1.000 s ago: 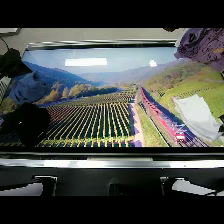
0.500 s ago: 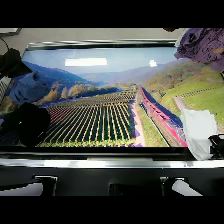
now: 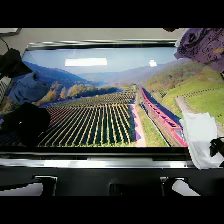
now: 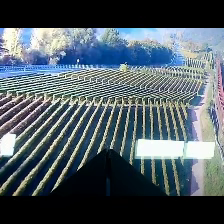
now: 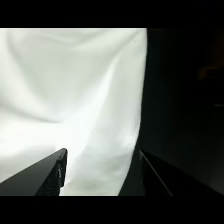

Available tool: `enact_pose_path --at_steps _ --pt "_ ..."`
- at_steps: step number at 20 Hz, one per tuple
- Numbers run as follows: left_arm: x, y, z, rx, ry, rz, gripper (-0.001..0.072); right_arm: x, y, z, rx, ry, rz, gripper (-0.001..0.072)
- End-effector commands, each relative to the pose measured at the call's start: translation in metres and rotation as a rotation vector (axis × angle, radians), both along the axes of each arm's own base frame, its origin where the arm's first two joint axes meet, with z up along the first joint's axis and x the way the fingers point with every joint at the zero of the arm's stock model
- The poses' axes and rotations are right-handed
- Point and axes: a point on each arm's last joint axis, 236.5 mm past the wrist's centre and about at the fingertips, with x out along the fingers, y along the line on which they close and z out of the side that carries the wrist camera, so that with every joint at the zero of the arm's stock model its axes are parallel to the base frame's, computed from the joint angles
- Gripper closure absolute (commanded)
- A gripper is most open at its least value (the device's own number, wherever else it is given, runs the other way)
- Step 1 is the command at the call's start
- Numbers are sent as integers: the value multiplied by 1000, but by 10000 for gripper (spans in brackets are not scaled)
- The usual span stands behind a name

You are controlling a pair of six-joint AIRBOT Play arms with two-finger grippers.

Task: Fold the clothes and pants, and hang the long-sleeved shirts on hangers.

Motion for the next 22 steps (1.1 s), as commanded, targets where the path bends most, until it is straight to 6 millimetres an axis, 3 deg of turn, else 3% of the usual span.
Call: enact_pose_path --at_steps 1,2,3,4,5,6,8,10,11,13,16,19,22 --pt "0 0 0 0 -1 0 689 35 -17 30 -75 -171 85 198" --pt "0 0 0 0 -1 0 689 62 -26 53 -130 -300 120 203" --pt "0 0 0 0 0 0 689 98 -28 78 -166 -467 167 307" --pt "0 0 0 0 0 0 689 134 -24 105 -176 -626 232 388" --pt "0 0 -3 -1 8 0 689 169 -11 129 -157 -767 295 405" --pt "-1 0 -7 -2 19 -1 689 200 9 150 -124 -878 355 411" --pt "-1 -2 -17 18 28 -39 690 247 69 172 -34 -1017 512 415" --pt "-1 -3 -22 46 24 -69 690 275 151 171 76 -1041 727 592" --pt "-1 -5 -23 56 22 -83 690 282 197 167 133 -1034 861 653" --pt "-5 -13 -19 70 8 -110 690 284 285 160 234 -1027 1087 664" --pt "-24 -19 -21 147 -5 -136 690 266 380 157 287 -1015 1361 687" --pt "-44 -28 -26 167 -22 -156 690 246 423 154 279 -982 1536 687" --pt "-50 -30 -24 166 -30 -160 689 240 433 153 284 -978 1570 686"
